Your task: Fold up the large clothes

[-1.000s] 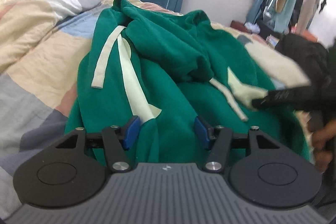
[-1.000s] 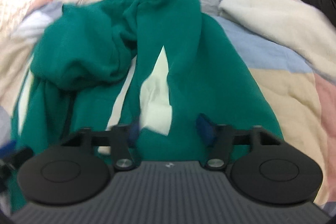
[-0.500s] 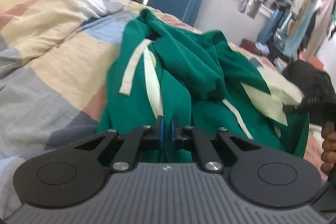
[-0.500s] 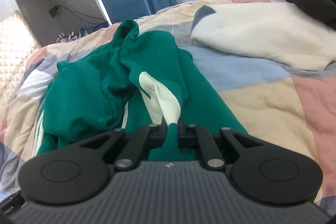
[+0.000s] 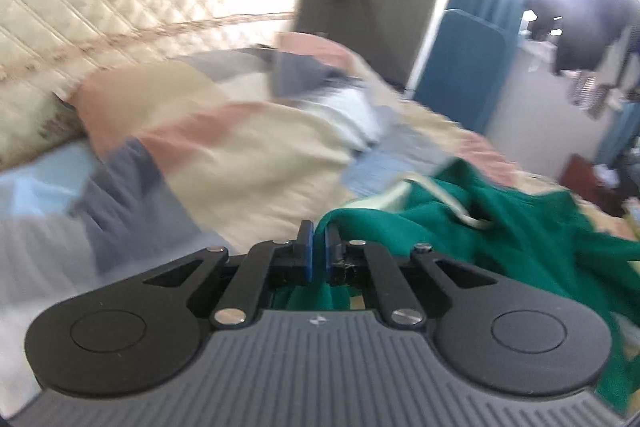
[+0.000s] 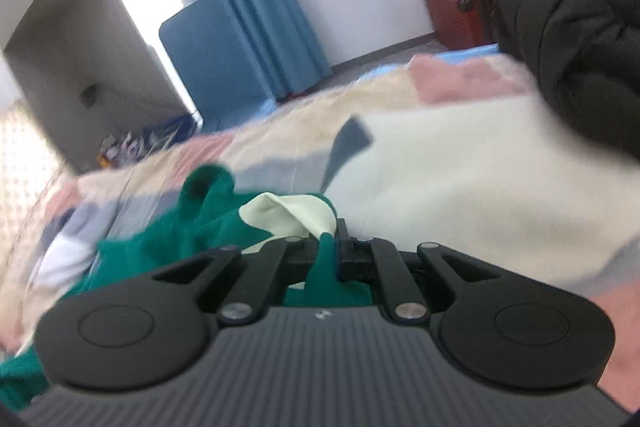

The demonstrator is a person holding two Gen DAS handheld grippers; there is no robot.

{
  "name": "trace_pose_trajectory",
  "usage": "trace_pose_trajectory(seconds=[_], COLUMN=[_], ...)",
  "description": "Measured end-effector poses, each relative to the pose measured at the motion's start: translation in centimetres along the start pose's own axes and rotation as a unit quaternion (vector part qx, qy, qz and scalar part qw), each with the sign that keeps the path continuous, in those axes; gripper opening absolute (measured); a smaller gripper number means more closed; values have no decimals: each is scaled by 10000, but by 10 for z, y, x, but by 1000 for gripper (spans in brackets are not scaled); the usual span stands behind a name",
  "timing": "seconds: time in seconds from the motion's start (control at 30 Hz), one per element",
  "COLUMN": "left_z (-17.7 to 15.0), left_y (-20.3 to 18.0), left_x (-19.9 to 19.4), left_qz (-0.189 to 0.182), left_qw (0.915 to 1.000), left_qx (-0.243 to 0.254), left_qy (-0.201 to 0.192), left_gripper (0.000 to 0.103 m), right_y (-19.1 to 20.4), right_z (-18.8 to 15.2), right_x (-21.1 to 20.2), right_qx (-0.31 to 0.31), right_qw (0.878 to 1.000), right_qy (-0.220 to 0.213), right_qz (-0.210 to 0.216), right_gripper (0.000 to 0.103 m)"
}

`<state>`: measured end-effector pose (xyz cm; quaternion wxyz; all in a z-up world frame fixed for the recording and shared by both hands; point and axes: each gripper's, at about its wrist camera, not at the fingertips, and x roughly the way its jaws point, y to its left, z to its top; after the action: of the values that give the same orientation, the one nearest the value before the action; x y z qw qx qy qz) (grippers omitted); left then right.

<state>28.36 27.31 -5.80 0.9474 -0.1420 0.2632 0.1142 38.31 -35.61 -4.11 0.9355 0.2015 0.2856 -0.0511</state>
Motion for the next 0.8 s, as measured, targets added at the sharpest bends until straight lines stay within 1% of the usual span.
trace_pose_trajectory(seconds=[0.07, 0.13, 0.2, 0.3, 0.37, 0.47, 0.57, 0.7, 0.77, 0.8], left_z=[15, 25, 29, 23, 17, 7, 2, 1, 1, 1], left_y=[10, 16, 19, 26, 30, 30, 33, 36, 36, 35], left_x=[16, 39, 63, 96, 111, 118, 117, 108, 100, 96], left_qz=[221, 506, 806, 1048, 1069, 1075, 1041, 950, 941, 1023], left_qw=[9997, 9984, 9962, 9935, 9934, 9934, 9937, 9948, 9951, 9944], left_qx=[111, 262, 310, 387, 356, 316, 383, 352, 248, 212], left_qy=[26, 52, 128, 205, 237, 257, 184, 141, 154, 186], left_gripper=[6, 6, 5, 5, 5, 5, 5, 7, 20, 44], right_y=[-8, -12, -21, -38, -51, -67, -73, -73, -68, -64], right_z=[20, 29, 33, 24, 15, 0, -9, -7, -6, -5], right_x=[8, 18, 35, 64, 77, 92, 96, 96, 90, 88], right_qx=[-122, -286, -459, -720, -741, -595, -578, -538, -577, -639], right_qw=[9997, 9985, 9962, 9919, 9911, 9928, 9933, 9942, 9941, 9937], right_qy=[-154, -301, -400, -369, -325, -196, -228, -299, -331, -329], right_qz=[-116, -347, -616, -982, -1056, -1026, -976, -887, -856, -858], right_gripper=[7, 8, 8, 8, 8, 8, 8, 10, 11, 11])
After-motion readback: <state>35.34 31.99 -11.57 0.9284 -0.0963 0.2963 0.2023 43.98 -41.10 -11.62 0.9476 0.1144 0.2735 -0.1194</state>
